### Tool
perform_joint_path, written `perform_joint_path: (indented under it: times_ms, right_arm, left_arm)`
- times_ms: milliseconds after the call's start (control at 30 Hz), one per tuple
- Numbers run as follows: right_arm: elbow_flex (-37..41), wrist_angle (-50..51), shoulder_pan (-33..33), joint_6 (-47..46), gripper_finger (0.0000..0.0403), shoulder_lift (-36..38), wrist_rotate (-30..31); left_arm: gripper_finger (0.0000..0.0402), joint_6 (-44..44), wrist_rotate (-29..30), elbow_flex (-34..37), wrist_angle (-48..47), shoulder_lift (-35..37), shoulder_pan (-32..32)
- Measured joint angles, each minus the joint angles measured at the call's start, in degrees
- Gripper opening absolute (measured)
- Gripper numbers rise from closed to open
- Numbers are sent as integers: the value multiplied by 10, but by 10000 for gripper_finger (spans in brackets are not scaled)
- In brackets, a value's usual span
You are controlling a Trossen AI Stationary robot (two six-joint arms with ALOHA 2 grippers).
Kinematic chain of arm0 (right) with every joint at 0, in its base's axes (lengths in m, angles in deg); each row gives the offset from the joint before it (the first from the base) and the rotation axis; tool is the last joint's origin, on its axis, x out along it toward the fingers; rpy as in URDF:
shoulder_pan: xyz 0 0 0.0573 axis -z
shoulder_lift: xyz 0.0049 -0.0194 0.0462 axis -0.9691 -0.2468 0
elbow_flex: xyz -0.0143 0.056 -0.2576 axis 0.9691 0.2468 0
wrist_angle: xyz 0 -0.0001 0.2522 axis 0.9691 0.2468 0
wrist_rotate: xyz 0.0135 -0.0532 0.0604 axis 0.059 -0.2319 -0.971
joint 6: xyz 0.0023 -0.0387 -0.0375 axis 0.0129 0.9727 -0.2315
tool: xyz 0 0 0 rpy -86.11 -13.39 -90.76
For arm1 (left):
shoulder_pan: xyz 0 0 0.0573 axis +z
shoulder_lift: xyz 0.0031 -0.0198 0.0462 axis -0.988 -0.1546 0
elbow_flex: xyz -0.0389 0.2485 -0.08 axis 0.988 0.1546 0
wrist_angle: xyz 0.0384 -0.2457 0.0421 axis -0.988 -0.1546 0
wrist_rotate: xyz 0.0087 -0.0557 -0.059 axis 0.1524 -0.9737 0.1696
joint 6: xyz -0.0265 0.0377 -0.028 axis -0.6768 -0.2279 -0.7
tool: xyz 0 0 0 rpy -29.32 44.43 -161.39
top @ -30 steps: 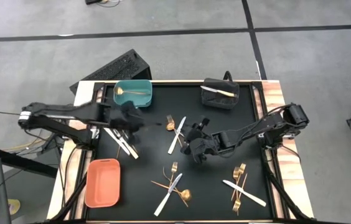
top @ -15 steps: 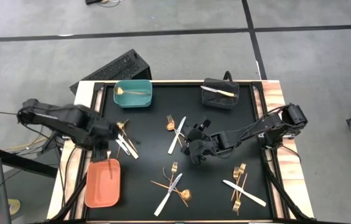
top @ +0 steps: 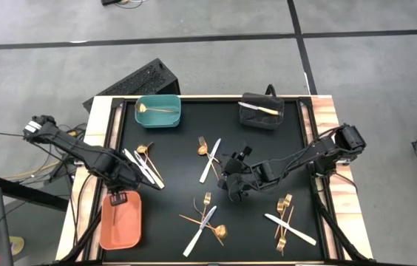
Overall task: Sort silverware by color (type)
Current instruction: Put the gold fork into the orange bin, then put the yellow table knife into the black bin
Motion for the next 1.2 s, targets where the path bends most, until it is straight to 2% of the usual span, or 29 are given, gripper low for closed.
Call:
perform_joint_path:
  times_ms: [233,400,500,600,700,800,967,1067,1200]
  right_arm:
    - [0,1,0,0,155,0,0]
    - [0,2,-10,24,155,0,-1]
    - [0,2,-22,99,153,0,-1]
    - [-1,3,-38,115,147,0,1]
    - [-12,41,-53,57,138,10,0]
    - [-24,133,-63,-68,130,29,-4]
    - [-24,338,-77,-302,126,68,-88]
    - [-24,429,-94,-376,128,78,-127]
    - [-24,482,-112,-417,131,81,-207]
  left_arm:
    - [97,-17,0,-20,11,0,0]
    - [140,-26,8,-59,-16,0,0]
    - [149,-34,62,-87,-22,0,0]
    - [150,-37,164,-110,2,0,0]
    - [151,-32,290,-114,79,0,0]
    - [151,0,387,-100,192,0,0]
    - [151,134,419,-30,440,0,0]
    - [151,195,444,15,574,-1,0]
    - [151,242,480,67,695,-1,1]
